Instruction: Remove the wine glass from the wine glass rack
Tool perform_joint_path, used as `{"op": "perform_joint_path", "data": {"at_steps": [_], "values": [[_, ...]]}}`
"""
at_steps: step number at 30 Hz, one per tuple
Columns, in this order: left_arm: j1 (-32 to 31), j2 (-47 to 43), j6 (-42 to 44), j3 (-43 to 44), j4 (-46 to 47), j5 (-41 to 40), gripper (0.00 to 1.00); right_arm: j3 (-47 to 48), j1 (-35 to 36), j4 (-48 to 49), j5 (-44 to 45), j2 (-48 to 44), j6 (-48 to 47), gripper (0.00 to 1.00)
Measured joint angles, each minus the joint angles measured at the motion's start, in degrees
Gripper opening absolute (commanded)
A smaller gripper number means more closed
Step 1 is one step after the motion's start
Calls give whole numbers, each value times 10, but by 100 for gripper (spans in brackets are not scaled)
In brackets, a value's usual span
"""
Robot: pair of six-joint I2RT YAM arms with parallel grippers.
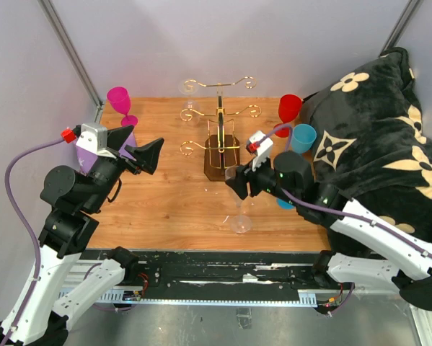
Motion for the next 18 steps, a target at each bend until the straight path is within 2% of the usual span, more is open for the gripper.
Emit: {"op": "perform_joint_path", "data": {"at_steps": [4,7,18], "values": [[0,-2,2,0,9,-3,98,-143,14,73,127,-68,-51,42],[0,-3,3,-2,11,-4,98,-196,21,125,190,-99,-79,42],[0,-6,6,-17,20,-4,99,-392,27,344,328,-175,-118,44]]}}
